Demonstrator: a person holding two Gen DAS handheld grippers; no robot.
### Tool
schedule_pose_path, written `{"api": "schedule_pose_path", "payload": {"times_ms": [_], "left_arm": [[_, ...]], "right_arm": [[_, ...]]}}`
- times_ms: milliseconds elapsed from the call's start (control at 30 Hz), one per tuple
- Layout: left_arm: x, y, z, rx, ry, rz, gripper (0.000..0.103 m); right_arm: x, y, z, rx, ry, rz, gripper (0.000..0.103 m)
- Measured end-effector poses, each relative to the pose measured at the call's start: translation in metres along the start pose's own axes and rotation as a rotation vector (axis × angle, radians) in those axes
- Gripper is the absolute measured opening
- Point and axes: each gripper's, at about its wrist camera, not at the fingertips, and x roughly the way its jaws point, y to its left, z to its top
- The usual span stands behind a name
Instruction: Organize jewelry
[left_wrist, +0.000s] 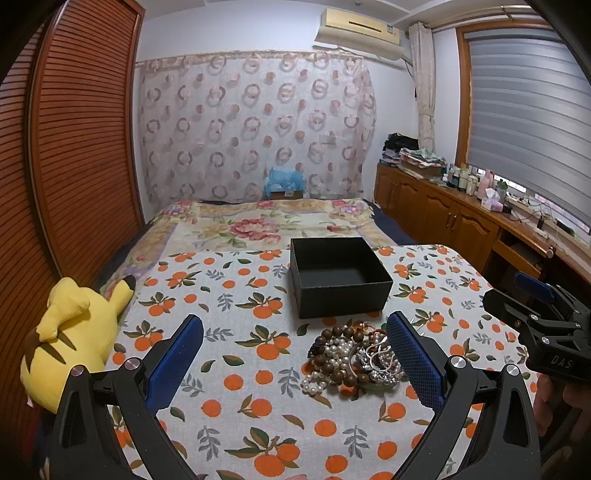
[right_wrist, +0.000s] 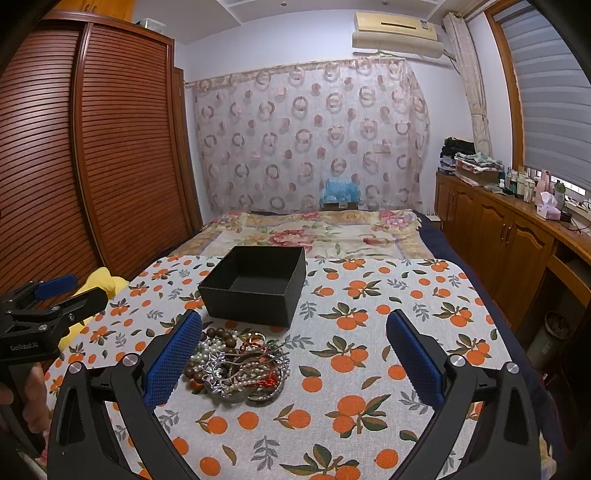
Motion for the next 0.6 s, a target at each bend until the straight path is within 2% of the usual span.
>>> {"api": "schedule_pose_path", "payload": {"times_ms": [600], "left_arm": [[-0.0007, 0.0003, -0.0005, -0.001, -0.006, -0.002, 0.096]], "right_arm": [[-0.0007, 0.0012, -0.0003, 0.0, -0.003, 0.0, 0.101]]}}
